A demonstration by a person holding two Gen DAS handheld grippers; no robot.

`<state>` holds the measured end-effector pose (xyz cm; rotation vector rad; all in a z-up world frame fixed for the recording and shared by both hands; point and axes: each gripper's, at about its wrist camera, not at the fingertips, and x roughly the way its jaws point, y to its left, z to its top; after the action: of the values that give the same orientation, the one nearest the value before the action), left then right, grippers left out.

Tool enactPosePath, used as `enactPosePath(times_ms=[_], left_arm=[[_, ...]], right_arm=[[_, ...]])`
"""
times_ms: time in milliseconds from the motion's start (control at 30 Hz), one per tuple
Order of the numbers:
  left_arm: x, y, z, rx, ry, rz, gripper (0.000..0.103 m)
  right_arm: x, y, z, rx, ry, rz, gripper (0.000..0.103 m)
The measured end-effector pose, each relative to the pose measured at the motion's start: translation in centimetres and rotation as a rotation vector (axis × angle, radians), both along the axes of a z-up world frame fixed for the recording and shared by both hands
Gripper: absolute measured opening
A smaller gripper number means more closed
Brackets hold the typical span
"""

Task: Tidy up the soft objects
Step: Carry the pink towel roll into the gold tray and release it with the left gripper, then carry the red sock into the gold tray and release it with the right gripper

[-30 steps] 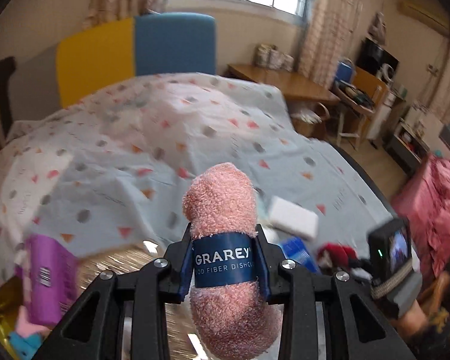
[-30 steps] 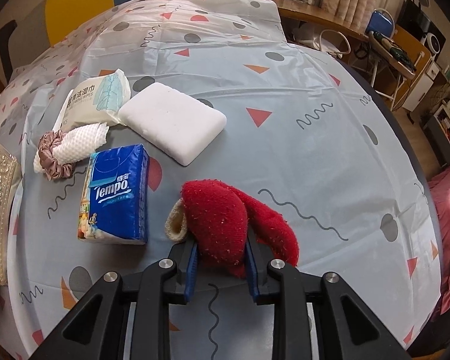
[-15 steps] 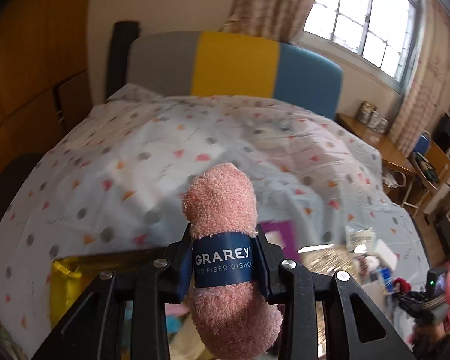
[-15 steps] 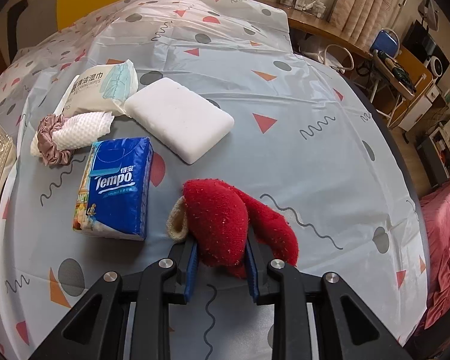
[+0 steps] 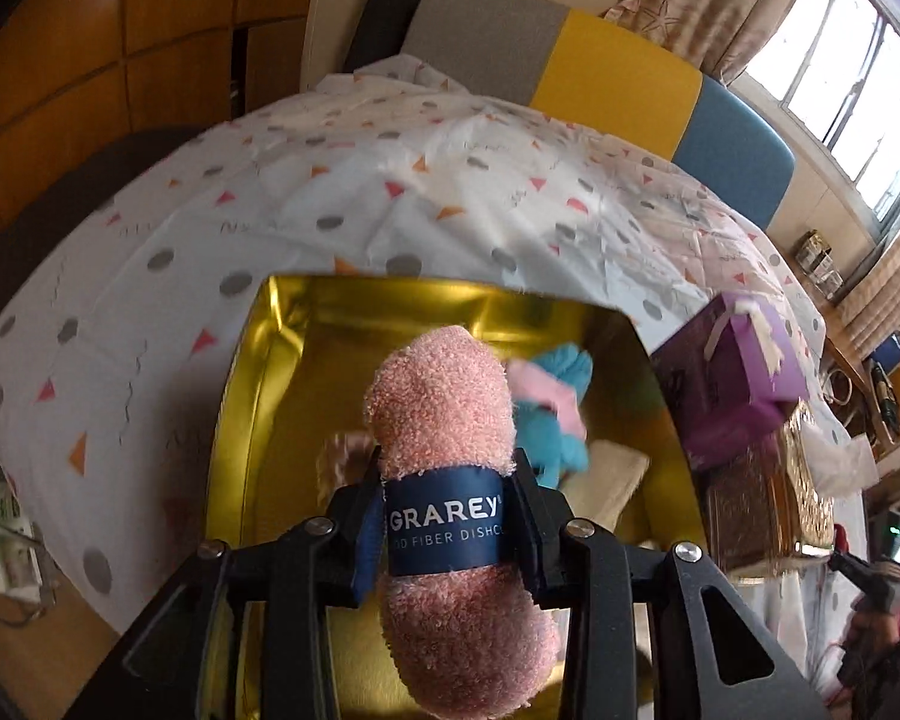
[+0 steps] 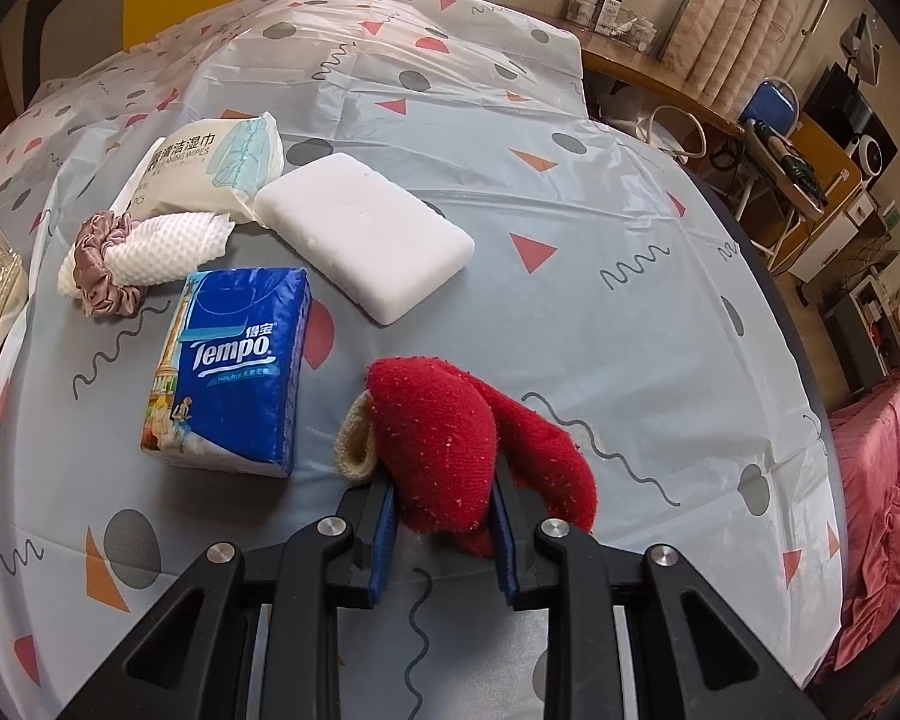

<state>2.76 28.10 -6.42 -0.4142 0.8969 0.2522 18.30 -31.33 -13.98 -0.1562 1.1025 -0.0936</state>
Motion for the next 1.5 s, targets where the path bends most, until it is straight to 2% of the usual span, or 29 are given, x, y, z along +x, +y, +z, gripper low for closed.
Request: enactPosePath(times_ms=[100, 133, 233, 433, 500, 967, 1067, 1133, 1267, 1500], left_arm=[[-0.9, -1.3, -1.5, 0.010, 0.024, -0.018, 0.043], [-1.1, -1.8, -2.0, 0.013, 0.027, -0.020, 0.048], [-1.3, -2.8, -3.2, 0.083, 0.051, 0.008, 0.057], [-2.6, -4.0, -3.4, 0.181, 0.032, 0.053, 0.063], [-3.1, -4.3, -3.0, 0.216, 0.016, 0.062, 0.069], [-4.8, -6.5, 0.5, 0.298, -0.089, 0.006, 0.071], [-5.1, -6.9, 0.9, 0.315, -0.108, 0.002, 0.071], [-5.3, -6.9, 1.1, 0.308, -0.116, -0.002, 0.071], [-5.6, -6.7, 1.2, 0.293, -0.124, 0.005, 0.072], [-5.6, -6.1, 0.3, 0.259, -0.106, 0.019, 0.072]], right_arm=[[-0.2, 0.1, 0.0, -0.003, -0.001, 0.002, 0.026], [-0.2, 0.1, 0.0, -0.004, -0.002, 0.003, 0.026], [-0.2, 0.2, 0.0, -0.006, -0.003, 0.004, 0.026], [-0.2, 0.2, 0.0, -0.014, -0.004, 0.010, 0.026], [-0.3, 0.2, 0.0, -0.014, -0.005, 0.010, 0.026], [-0.3, 1.0, 0.2, -0.031, 0.019, -0.040, 0.023], [-0.1, 1.2, 0.7, 0.036, 0.054, -0.058, 0.023], [0.0, 1.3, 1.5, 0.088, 0.049, -0.083, 0.022], [-0.5, 2.7, 5.0, 0.178, -0.041, -0.079, 0.022], [-1.4, 10.1, 11.8, 0.212, -0.198, 0.100, 0.022]])
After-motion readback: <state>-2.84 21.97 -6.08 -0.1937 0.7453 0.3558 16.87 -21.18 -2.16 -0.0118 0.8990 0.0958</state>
